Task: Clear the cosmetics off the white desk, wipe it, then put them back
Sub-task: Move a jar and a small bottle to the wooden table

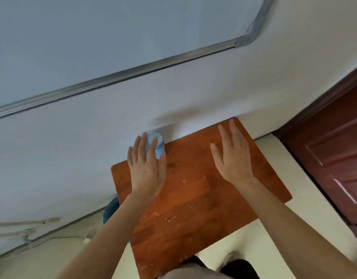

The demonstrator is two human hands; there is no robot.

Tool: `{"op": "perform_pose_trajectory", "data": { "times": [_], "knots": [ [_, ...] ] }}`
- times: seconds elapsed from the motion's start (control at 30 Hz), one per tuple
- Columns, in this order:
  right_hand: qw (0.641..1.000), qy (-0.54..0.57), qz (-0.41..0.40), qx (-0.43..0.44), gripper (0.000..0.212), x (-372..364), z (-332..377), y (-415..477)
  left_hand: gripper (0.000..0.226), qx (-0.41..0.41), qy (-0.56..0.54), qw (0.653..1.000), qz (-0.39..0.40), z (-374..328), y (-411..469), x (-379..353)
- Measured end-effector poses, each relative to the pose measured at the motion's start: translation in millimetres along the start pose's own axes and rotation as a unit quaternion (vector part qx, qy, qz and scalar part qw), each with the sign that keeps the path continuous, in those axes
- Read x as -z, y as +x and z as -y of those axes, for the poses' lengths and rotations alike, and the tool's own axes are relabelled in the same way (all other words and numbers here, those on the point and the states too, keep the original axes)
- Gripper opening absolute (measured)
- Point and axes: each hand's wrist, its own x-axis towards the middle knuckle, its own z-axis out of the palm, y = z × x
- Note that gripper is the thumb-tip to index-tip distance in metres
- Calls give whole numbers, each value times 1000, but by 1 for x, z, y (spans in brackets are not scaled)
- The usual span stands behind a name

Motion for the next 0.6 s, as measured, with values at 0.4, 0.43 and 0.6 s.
{"op": "perform_pose_trajectory", "data": {
  "times": [0.4, 0.43, 0.6],
  "knots": [
    [927, -90, -202, -303, 69, 181, -200, -216, 56, -344, -30, 932, 106, -311, -6, -57],
    [914, -99, -226, -323, 68, 199, -214, -243, 56, -373, -44, 921, 104, -344, -21, -58],
    [846, -134, -329, -398, 65, 271, -271, -399, 56, -476, -114, 865, 110, -496, -138, -68]
  ]
}}
